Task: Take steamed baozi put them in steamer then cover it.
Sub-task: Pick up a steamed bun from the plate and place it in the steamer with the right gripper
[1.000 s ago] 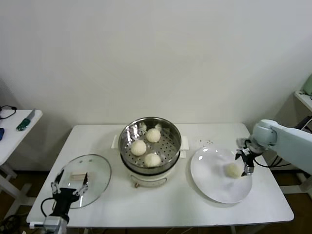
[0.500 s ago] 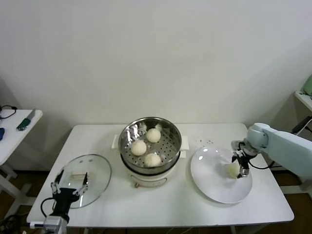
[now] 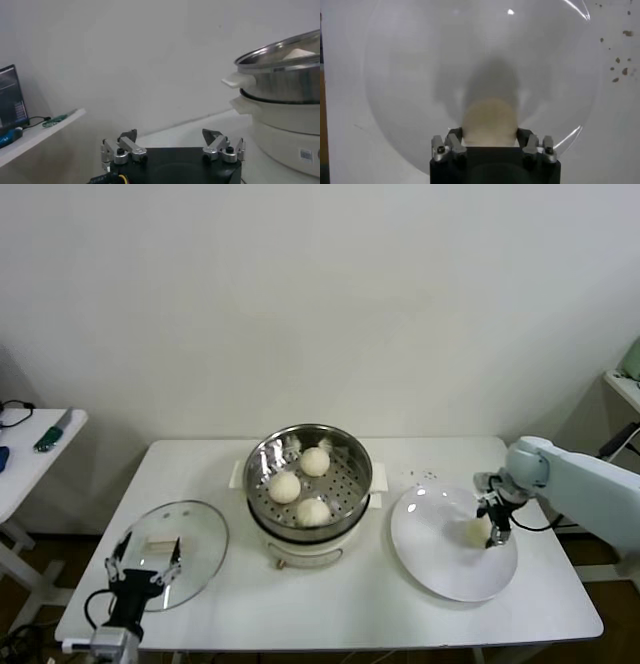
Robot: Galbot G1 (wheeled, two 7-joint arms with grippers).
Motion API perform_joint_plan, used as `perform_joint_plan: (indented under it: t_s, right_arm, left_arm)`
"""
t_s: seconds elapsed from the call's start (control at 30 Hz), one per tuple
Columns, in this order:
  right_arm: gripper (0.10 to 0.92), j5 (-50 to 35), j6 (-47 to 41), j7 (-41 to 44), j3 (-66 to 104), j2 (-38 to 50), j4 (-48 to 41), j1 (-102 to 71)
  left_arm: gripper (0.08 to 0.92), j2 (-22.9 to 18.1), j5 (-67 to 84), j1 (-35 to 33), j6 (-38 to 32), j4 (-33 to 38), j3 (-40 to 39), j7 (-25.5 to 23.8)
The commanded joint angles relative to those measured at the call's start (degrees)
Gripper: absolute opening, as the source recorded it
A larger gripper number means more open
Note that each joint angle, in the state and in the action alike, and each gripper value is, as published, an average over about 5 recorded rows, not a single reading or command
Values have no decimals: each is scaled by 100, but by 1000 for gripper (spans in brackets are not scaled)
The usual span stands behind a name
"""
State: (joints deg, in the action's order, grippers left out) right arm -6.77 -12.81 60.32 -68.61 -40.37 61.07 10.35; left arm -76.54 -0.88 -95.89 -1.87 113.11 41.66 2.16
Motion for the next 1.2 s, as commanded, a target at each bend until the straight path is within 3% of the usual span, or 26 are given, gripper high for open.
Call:
perform_joint_plan:
  t_s: [0.03, 0.33, 0.6, 0.87, 1.2]
  right_arm:
    - [689, -956, -144, -19, -915, -99, 136, 1225]
    - [687, -3168, -446, -42, -2532, -1079, 129, 3705]
    - [689, -4738, -800, -306, -3064, -2211, 346, 4498]
    - [694, -5416, -1118, -740, -3076, -3148, 494, 4419]
    - [696, -5431, -1342, -1113, -3153, -3726, 651, 3787]
  left_arm:
    - [823, -80, -9, 56, -10, 15, -51, -6]
    - [823, -70, -16, 122, -45, 30, -217, -37]
    - [823, 18, 11, 164, -19, 68, -398, -96]
    - [823, 141, 36, 123, -64, 81, -412, -138]
    - [823, 259, 160, 98, -117, 67, -375, -143]
